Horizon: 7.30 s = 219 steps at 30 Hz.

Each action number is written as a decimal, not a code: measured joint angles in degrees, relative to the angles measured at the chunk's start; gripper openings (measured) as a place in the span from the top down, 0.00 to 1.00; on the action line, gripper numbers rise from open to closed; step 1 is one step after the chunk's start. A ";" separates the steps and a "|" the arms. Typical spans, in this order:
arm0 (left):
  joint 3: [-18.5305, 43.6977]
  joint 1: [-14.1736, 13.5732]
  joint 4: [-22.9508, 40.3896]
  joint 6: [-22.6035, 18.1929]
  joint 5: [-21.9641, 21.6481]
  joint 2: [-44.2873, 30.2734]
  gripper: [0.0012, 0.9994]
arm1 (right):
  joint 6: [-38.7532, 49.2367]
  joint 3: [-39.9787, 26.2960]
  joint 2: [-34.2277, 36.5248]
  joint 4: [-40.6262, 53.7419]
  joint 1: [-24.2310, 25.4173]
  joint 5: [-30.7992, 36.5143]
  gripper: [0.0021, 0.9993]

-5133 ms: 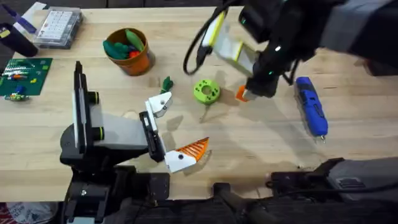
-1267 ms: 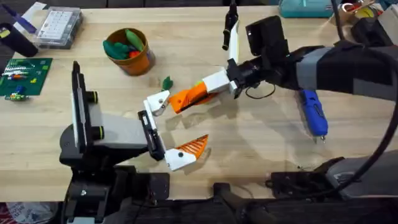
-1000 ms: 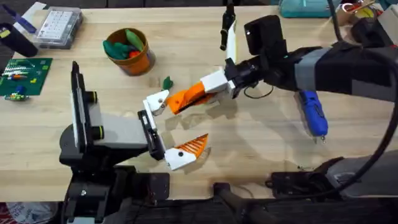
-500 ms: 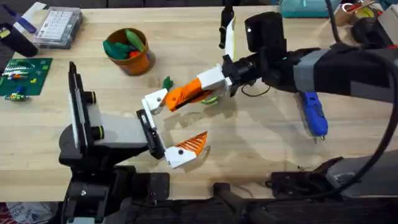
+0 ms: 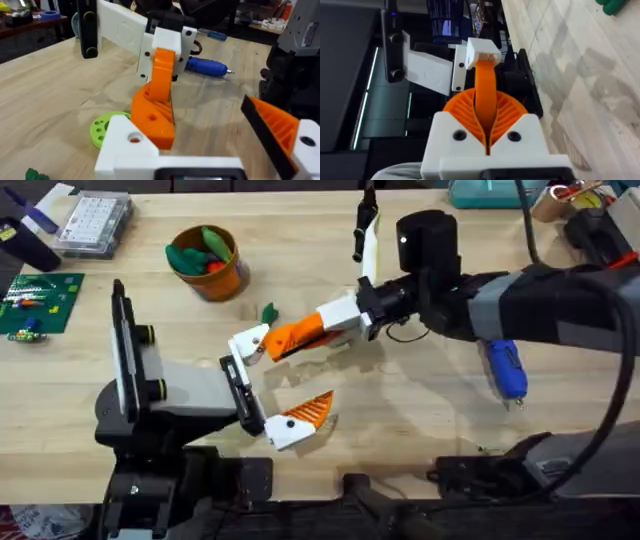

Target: Pick up the gripper from the table and insert it into the empty holder that is missing its gripper. Then pick up a screw, insert it into the mounting hole, and use the screwdriver to tighten it. Finally, clean up the table by picking up the vegetable and placing it into the bucket.

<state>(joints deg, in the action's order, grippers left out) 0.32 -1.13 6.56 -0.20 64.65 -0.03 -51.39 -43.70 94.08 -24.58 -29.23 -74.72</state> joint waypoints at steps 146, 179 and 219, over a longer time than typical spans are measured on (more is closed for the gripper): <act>0.04 -0.33 0.29 0.67 1.39 -0.28 0.01 | -13.41 5.27 2.62 -21.32 -2.46 6.16 0.99; 0.04 -0.33 0.29 1.02 1.34 -0.28 0.01 | -15.14 5.79 2.61 -21.82 -2.45 8.69 0.87; -0.07 0.33 -0.21 2.59 -1.36 -0.35 0.01 | -18.94 5.77 1.86 -22.41 -4.90 16.18 0.90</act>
<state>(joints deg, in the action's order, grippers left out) 0.25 -0.80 6.36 2.39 63.29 -0.38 -70.33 -37.93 95.94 -46.99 -34.13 -58.54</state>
